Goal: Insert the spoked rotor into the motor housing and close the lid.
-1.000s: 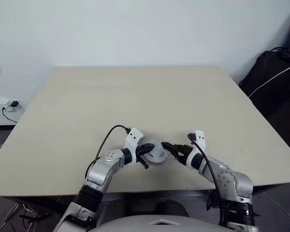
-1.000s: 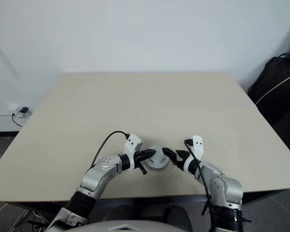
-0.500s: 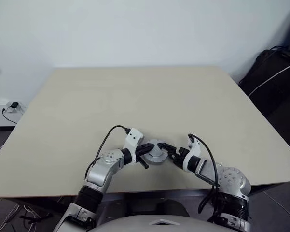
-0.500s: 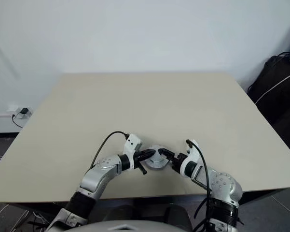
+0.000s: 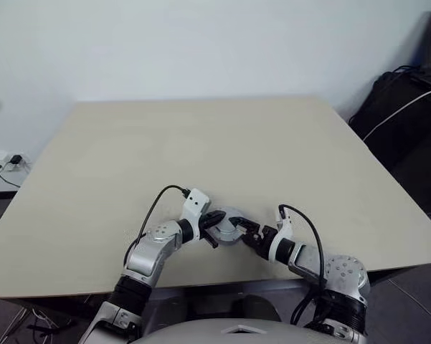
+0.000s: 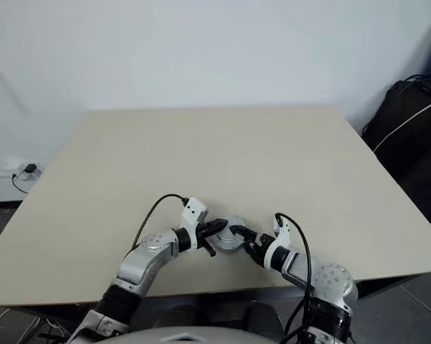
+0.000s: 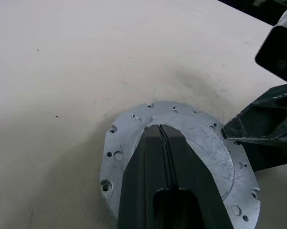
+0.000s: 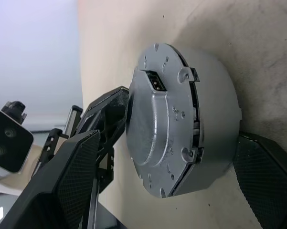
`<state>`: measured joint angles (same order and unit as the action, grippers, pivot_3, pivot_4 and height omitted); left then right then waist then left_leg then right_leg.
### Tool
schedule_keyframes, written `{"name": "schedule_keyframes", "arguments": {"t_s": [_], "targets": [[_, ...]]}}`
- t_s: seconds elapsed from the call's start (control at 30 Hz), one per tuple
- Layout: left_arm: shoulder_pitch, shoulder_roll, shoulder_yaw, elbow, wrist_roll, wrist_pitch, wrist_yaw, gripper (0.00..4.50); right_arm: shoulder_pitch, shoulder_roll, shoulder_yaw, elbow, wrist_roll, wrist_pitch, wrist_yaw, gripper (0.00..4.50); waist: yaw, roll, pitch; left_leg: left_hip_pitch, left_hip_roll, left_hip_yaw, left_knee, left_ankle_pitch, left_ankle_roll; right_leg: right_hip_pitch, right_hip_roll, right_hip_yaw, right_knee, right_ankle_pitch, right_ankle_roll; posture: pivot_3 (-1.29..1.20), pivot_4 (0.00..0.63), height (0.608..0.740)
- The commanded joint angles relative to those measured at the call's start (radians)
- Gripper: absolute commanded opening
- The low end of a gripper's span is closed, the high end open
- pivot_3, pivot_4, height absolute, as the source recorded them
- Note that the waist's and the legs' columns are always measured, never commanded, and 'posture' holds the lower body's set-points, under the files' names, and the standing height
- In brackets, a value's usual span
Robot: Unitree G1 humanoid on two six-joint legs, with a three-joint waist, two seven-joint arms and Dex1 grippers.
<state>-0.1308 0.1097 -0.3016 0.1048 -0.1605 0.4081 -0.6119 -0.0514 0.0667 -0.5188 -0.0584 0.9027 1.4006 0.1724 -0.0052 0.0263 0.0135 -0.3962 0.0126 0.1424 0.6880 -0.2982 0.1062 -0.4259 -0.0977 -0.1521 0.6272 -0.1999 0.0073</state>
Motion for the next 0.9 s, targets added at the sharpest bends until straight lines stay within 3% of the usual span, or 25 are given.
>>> {"name": "schedule_keyframes", "arguments": {"t_s": [0.03, 0.1, 0.2, 0.33, 0.5, 0.9], "targets": [[0.008, -0.003, -0.020, -0.005, 0.002, 0.015, -0.004, 0.00, 0.000, 0.057, 0.014, -0.007, 0.019, -0.039, -0.022, 4.47, -0.001, 0.000, 0.000, 0.000, 0.000, 0.000, 0.000, 0.000, 0.000, 0.000, 0.000, 0.000, 0.000, 0.000, 0.000, 0.00, 0.000, 0.740], [0.008, -0.002, -0.021, -0.006, 0.002, 0.016, -0.004, 0.00, 0.004, 0.062, 0.017, -0.008, 0.034, -0.036, -0.024, 4.47, -0.002, 0.000, 0.000, 0.000, 0.000, 0.000, 0.000, 0.000, 0.000, 0.000, 0.000, 0.001, 0.000, 0.000, 0.000, 0.00, 0.000, 0.740], [0.008, -0.001, -0.021, -0.006, 0.003, 0.016, -0.004, 0.00, 0.008, 0.054, 0.016, -0.012, 0.062, -0.025, -0.018, 3.81, -0.003, 0.001, 0.001, 0.000, 0.000, 0.000, -0.001, 0.000, 0.000, 0.000, 0.000, 0.001, -0.001, 0.000, 0.000, 0.00, 0.000, 0.740], [0.007, 0.000, -0.019, -0.007, 0.003, 0.016, -0.004, 0.00, 0.014, 0.032, 0.018, -0.016, 0.082, -0.007, -0.009, 2.48, -0.004, 0.003, 0.002, -0.001, -0.001, 0.000, -0.003, 0.000, 0.000, -0.001, 0.000, 0.001, -0.002, 0.000, 0.000, 0.00, 0.000, 0.740], [0.013, -0.002, -0.015, -0.006, 0.003, 0.014, -0.001, 0.00, 0.025, 0.003, 0.031, -0.007, 0.088, 0.000, -0.013, 1.19, -0.006, 0.003, 0.002, 0.000, 0.000, 0.000, -0.005, 0.000, -0.001, -0.002, 0.000, 0.000, -0.001, -0.001, -0.002, 0.00, 0.000, 0.740], [0.025, -0.008, -0.013, -0.011, 0.002, 0.015, 0.001, 0.00, 0.042, -0.050, 0.090, 0.005, 0.087, 0.051, 0.021, 1.19, -0.006, 0.003, 0.002, 0.000, 0.000, 0.000, -0.006, 0.000, 0.000, -0.002, 0.000, 0.000, -0.002, -0.002, -0.002, 0.00, 0.000, 0.740]]}}
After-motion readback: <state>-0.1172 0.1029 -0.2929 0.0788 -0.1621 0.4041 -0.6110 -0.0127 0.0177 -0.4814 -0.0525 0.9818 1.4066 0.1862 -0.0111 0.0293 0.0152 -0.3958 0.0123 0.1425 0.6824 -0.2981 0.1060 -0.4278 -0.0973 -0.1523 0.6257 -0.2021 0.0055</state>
